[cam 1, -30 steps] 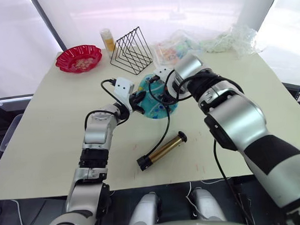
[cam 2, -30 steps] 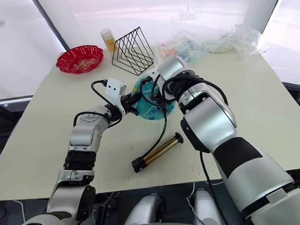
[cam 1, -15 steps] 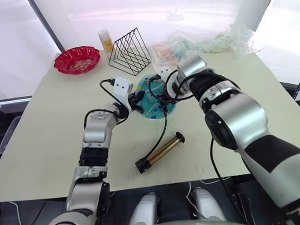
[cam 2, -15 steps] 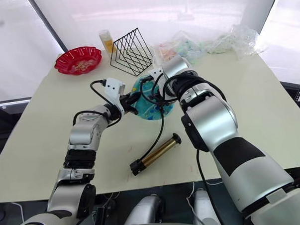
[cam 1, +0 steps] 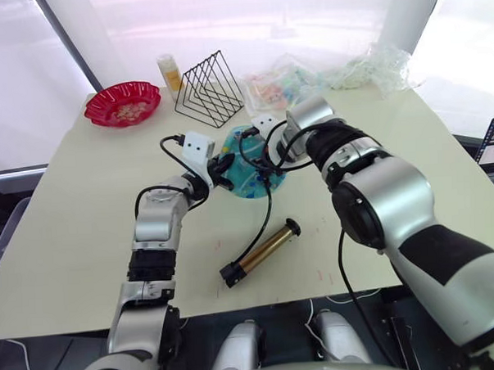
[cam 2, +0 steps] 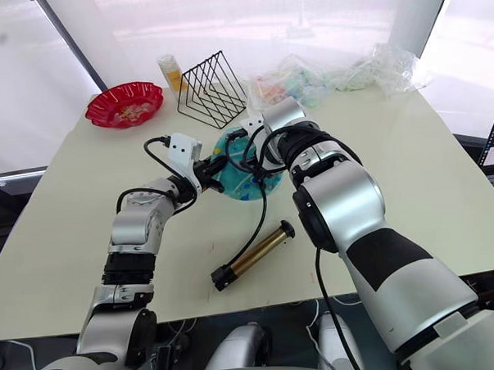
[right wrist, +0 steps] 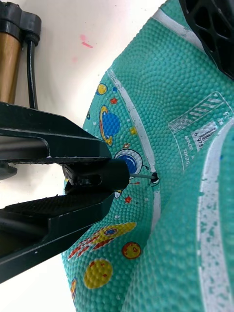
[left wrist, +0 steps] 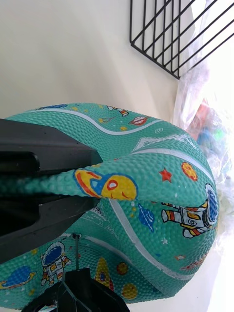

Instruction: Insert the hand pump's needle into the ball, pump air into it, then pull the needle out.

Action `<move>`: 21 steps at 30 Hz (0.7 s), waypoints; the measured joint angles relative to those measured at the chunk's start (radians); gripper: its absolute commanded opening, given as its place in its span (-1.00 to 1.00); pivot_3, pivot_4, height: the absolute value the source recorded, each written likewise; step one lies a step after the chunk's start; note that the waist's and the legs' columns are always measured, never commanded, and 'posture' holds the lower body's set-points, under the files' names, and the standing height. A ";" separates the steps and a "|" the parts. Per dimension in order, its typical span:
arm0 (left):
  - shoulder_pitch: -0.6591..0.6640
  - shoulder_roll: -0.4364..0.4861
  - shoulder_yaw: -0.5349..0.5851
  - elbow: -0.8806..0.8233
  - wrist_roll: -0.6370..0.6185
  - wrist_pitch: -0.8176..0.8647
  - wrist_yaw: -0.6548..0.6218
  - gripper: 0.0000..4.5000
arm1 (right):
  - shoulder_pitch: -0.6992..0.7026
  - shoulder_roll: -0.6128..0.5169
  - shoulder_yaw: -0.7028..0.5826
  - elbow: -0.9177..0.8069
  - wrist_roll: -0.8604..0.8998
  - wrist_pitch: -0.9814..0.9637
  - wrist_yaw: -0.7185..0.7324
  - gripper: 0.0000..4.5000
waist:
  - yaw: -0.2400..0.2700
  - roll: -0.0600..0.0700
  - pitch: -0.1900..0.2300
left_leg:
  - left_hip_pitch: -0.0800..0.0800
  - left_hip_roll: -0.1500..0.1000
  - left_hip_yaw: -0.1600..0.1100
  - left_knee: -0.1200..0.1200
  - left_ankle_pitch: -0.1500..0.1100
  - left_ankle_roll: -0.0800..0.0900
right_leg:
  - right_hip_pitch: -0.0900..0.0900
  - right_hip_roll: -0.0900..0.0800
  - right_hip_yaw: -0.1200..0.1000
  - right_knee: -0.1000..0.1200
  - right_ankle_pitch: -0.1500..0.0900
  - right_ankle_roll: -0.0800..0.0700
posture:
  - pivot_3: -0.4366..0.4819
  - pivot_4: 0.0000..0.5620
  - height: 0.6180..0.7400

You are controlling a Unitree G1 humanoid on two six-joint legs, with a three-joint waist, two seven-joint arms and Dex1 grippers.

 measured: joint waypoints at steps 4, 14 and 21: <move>0.013 0.000 0.017 -0.021 -0.010 0.028 0.000 -0.99 | 0.008 0.007 -0.030 0.001 0.009 -0.014 -0.034 -0.86 | -0.005 0.000 -0.001 | 0.002 0.000 0.000 -0.001 0.000 0.000 | 0.000 0.001 0.003 0.000 0.000 0.000 | -0.05 -0.47 1.00; 0.030 0.000 0.030 -0.040 -0.018 0.068 0.000 -0.99 | 0.050 0.010 -0.089 0.014 0.033 -0.068 -0.088 -0.86 | -0.021 0.000 -0.015 | 0.012 0.000 0.000 -0.009 -0.002 0.003 | 0.007 0.002 0.005 -0.002 -0.001 -0.001 | -0.05 -0.47 1.00; 0.032 0.000 0.033 -0.037 -0.021 0.074 0.000 -0.99 | 0.059 0.030 -0.006 0.014 -0.025 -0.116 -0.003 -0.86 | -0.023 0.000 -0.019 | 0.014 0.000 0.000 -0.010 -0.003 0.004 | 0.008 0.003 0.005 -0.002 -0.002 -0.002 | -0.05 -0.47 1.00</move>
